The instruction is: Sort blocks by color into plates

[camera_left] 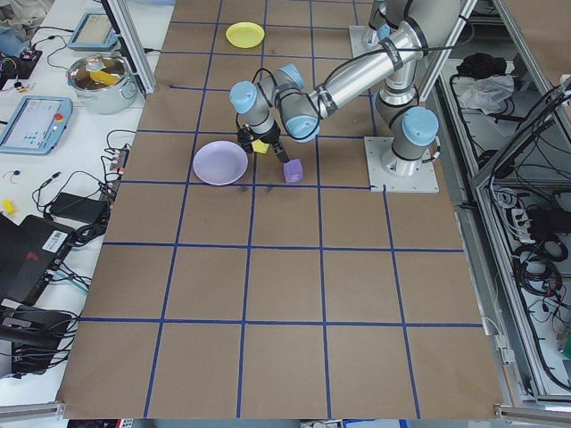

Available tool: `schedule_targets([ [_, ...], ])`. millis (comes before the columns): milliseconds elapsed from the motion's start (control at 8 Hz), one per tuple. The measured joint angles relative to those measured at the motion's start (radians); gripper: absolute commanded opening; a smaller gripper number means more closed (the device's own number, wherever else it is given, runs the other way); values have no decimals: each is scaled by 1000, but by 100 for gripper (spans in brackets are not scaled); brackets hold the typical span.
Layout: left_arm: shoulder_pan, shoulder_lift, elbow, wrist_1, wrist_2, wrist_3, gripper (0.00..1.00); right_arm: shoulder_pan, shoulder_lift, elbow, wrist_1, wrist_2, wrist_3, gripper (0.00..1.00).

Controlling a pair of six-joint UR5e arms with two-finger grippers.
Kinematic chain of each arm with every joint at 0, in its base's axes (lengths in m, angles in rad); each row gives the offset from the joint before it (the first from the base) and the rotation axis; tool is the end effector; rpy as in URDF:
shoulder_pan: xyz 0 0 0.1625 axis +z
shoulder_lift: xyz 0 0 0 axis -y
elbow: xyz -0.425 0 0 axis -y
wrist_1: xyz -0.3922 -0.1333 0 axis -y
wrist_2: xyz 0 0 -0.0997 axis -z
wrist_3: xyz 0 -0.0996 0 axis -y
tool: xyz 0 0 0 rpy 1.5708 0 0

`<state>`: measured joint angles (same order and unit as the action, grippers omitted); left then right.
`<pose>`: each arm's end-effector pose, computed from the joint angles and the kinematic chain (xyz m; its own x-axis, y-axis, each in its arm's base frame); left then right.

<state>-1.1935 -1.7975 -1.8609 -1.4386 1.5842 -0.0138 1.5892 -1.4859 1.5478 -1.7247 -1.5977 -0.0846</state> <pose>0.0584 -0.5056 0.2531 -0.9266 -0.3756 -0.0176 -0.3543 0.8566 0.3750 0.1405 -0.5334 0.4717 -0.9944 -0.1000 0.0345 -0.1027 0.9907 -0.0893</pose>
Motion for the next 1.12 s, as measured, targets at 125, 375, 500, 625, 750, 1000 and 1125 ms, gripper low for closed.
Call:
schedule_targets([
  [125,23,-3,-32,4,1,7,100,1,-3,0,1,2,5,100],
  [375,46,-11,-54,8,34,69,100,2,-9,-1,4,3,11,100],
  [500,49,-13,-58,8,51,87,100,3,-10,-2,2,4,11,100],
  [625,51,-16,-60,9,60,96,100,3,-10,-3,-1,4,12,100],
  [750,53,-23,-60,12,63,99,100,3,-10,-7,-2,5,12,100],
  [1000,55,-43,-64,21,59,106,100,3,-8,-13,1,3,12,100],
  [1125,56,-53,-65,25,56,110,84,3,-8,-13,3,2,12,100],
])
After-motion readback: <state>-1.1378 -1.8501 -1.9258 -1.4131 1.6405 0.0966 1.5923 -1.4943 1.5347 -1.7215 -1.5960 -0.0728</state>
